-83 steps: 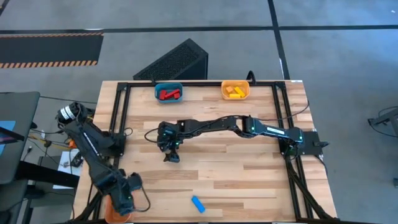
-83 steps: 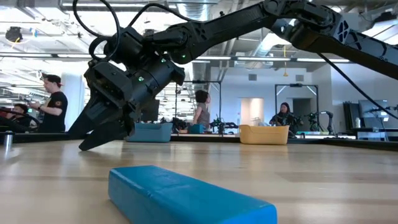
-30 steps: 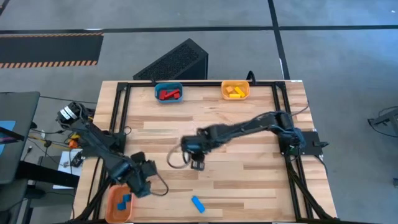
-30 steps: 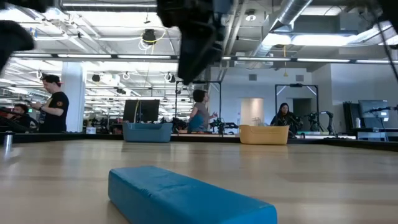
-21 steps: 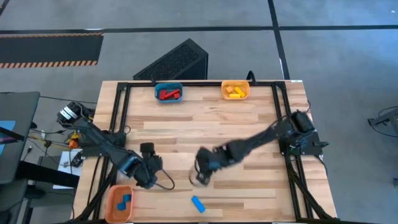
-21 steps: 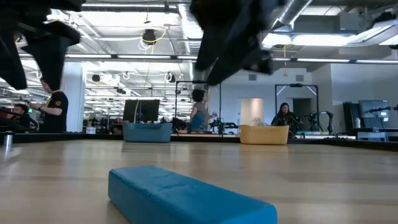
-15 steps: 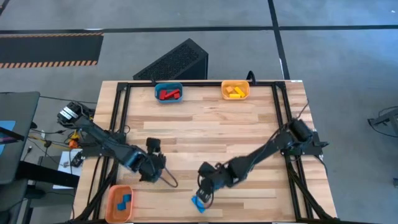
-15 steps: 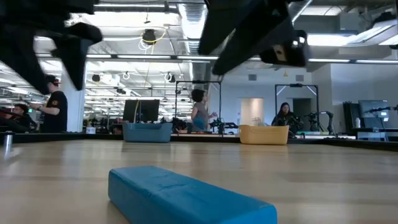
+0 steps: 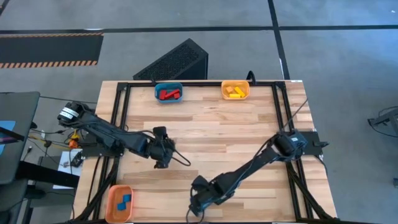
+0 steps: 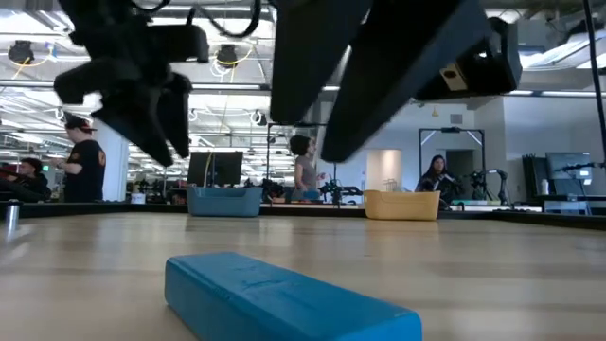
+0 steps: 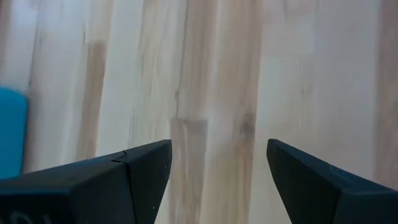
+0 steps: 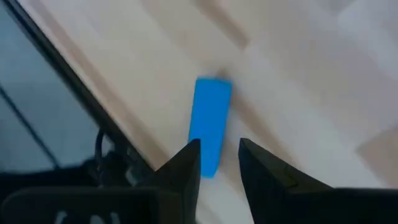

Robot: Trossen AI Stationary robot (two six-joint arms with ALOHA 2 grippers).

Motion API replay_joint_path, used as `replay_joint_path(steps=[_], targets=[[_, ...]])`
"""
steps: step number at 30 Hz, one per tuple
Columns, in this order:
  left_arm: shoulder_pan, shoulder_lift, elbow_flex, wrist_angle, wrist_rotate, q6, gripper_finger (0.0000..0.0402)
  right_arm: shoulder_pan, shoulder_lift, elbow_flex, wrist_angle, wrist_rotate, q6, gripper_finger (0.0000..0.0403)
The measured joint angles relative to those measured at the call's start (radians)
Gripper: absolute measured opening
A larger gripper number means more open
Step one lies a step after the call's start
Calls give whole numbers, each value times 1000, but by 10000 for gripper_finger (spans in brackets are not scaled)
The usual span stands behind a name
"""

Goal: Sort & place blocks by color
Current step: Put the blue block into the orange bin

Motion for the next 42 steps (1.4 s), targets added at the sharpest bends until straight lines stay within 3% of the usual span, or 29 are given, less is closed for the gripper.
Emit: replay_joint_path(steps=[8, 12, 24, 31, 38, 42], targets=[[-3, 0, -98, 33, 14, 2, 249, -38, 45, 98, -46, -249, 21, 234], [-2, 0, -141, 71, -5, -52, 249, -56, 54, 101, -71, -272, 49, 265], [-41, 0, -180, 49, -2, -131, 249, -88, 60, 99, -64, -276, 13, 262], [-63, 0, -180, 29, -15, -178, 249, -74, 150, 103, 28, -311, 15, 254], [-89, 0, -193, 19, -35, -208, 249, -68, 210, 114, -33, -356, 35, 254], [-114, 0, -196, -42, -34, -298, 249, -77, 212, 113, -41, -330, 8, 248]])
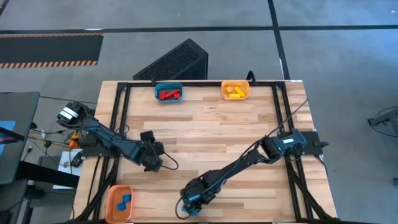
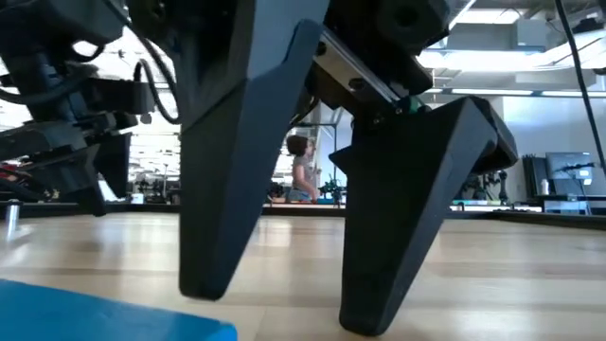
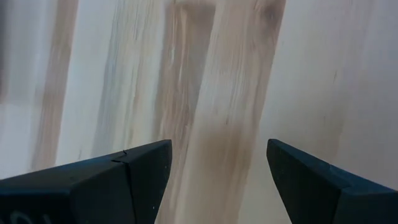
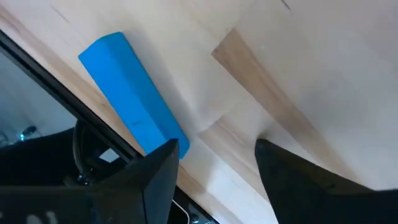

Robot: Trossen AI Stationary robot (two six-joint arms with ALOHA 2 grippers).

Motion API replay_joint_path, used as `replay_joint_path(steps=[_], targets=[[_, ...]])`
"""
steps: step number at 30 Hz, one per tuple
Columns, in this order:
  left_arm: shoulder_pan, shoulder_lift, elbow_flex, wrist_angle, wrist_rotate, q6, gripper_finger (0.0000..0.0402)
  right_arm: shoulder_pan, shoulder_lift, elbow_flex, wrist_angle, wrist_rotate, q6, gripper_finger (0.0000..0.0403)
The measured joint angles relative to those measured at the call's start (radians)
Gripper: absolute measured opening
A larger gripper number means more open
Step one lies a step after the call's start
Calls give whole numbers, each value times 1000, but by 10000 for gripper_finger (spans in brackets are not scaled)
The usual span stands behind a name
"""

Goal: Sort & place blocks by color
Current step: Put the blue block into the orange bin

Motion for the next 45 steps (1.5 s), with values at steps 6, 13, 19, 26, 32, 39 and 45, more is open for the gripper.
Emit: replay_joint_path(steps=[6, 13, 19, 26, 32, 39, 45], targets=[[-74, 0, 0, -54, -21, -117, 249, -17, -44, -8, 1, 52, -179, 217], [-117, 0, 0, -62, -23, -187, 249, -20, -74, -9, 203, -6, -649, 154], [-128, 0, 0, -105, -10, -202, 249, -30, -19, -8, 310, -183, -757, 70], [-154, 0, 1, -130, 8, -219, 249, -35, 43, -5, 353, -297, -749, 11], [-164, 0, 0, -141, 7, -223, 249, -49, 53, -4, 360, -274, -666, 10], [-165, 0, 0, -203, 8, -260, 249, -105, 12, -3, 252, -89, -606, 19], [-224, 0, 0, -294, 18, -371, 249, -160, -74, -9, 68, 112, -630, 17]])
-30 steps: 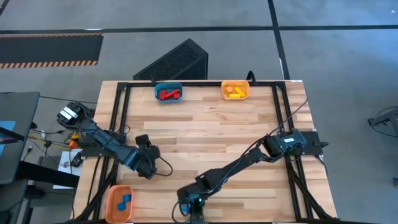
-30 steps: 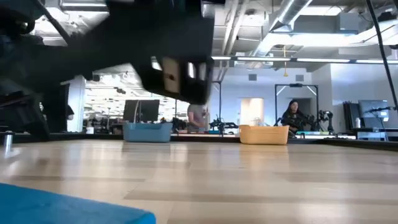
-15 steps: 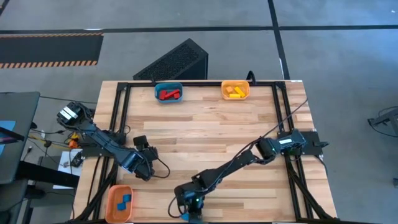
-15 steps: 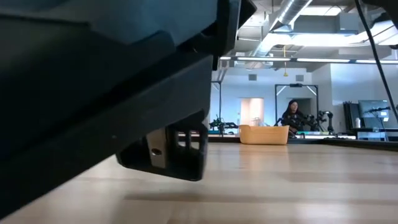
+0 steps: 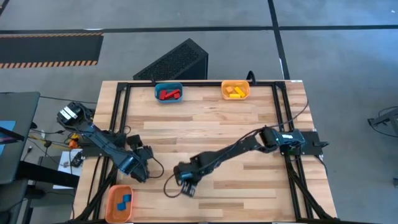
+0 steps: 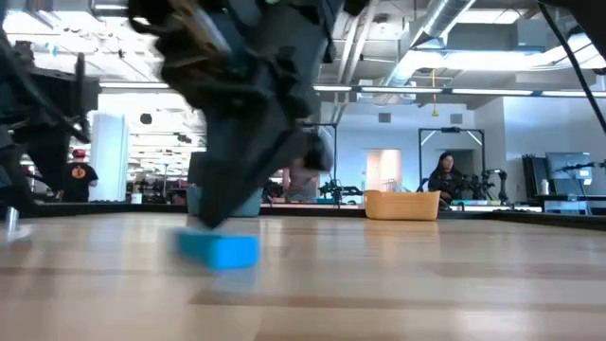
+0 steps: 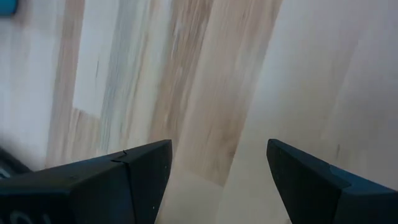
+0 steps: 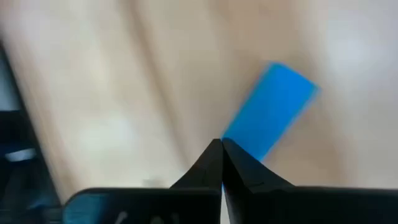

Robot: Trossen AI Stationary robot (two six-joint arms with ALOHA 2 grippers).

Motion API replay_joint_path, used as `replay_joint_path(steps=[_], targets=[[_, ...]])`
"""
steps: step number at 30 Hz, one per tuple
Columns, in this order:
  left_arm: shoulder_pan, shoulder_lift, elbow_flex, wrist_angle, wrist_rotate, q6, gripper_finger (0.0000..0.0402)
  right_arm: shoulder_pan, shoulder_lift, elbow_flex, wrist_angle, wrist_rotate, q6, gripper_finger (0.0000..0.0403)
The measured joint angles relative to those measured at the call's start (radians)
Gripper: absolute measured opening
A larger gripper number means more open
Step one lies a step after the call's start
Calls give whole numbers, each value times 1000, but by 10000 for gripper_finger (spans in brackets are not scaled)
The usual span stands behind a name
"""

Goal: Sort & place blocks by color
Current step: Put the blue block into the orange bin

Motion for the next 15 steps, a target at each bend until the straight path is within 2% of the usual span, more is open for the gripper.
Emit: replay_joint_path(steps=[6, 10, 12, 15], targets=[[-90, 0, 0, -3, 18, -116, 248, -13, -121, 1, -122, 233, -85, 44], [-127, 0, 0, -1, 17, -199, 248, 7, -143, 1, -145, 361, -97, 88], [-135, 0, 0, 5, 15, -235, 248, 11, -143, 1, -188, 413, -21, 121], [-139, 0, 0, 11, 20, -302, 248, -6, -145, -24, -238, 431, 205, 184]])
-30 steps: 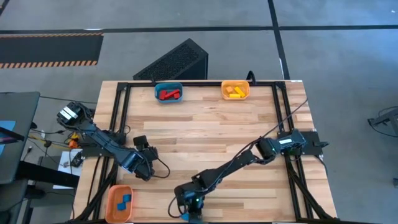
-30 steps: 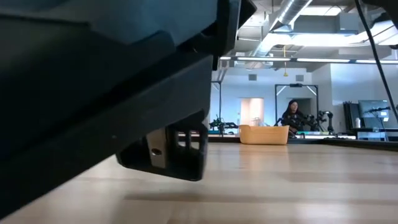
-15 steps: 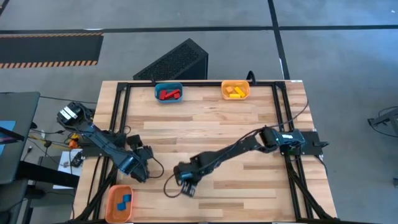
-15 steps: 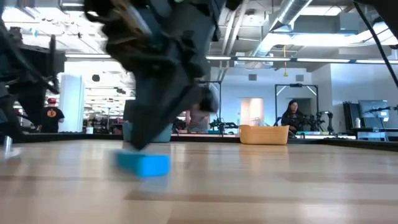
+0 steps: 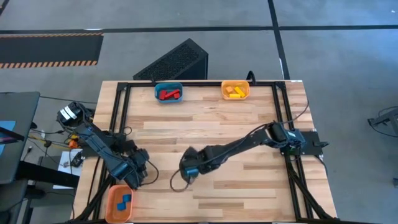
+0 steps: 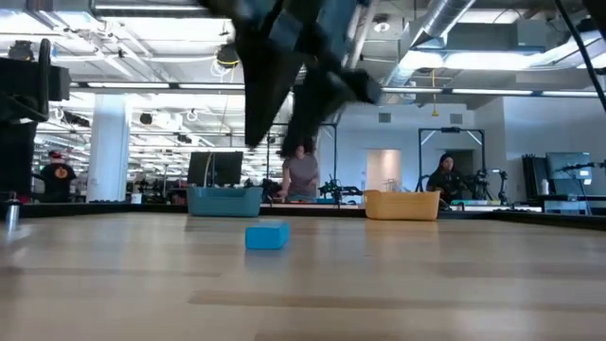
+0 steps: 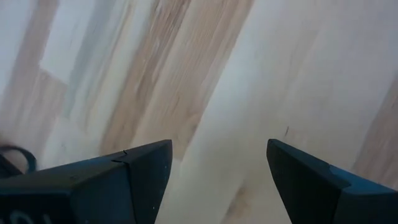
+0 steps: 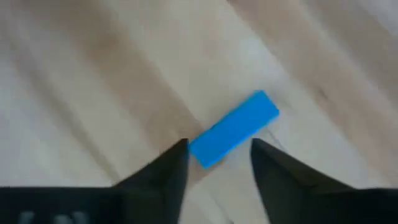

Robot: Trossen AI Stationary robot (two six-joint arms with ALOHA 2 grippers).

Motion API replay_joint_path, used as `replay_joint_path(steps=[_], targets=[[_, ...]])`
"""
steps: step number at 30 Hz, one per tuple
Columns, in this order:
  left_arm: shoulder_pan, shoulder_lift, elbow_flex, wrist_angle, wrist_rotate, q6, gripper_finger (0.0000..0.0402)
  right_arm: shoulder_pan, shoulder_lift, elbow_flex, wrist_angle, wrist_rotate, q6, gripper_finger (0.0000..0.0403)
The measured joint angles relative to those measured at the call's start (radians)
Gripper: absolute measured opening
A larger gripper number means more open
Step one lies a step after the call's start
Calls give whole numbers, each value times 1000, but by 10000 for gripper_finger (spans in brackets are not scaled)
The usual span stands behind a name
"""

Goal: Sort & place blocks by color
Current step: Put the blue block into the orange bin

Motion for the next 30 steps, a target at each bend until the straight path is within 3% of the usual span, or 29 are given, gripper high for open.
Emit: replay_joint_path(steps=[3, 8, 16, 19, 25, 30], targets=[[3, 0, 0, 3, 37, -79, 248, -33, 3, -46, 24, -13, 226, 243], [5, 0, 0, 5, 40, -131, 248, -85, 0, -68, 113, -61, 258, 290], [48, 0, 0, 2, 2, -18, 249, -103, 1, -94, 56, -142, 339, 285], [88, 0, 0, 16, -68, 14, 249, -89, 0, -94, 64, -145, 345, 284], [156, 0, 0, 92, -336, 41, 249, -93, 1, -95, 67, -154, 363, 283], [217, 0, 0, 109, -335, 114, 249, -116, 46, -104, 107, -224, 398, 283]])
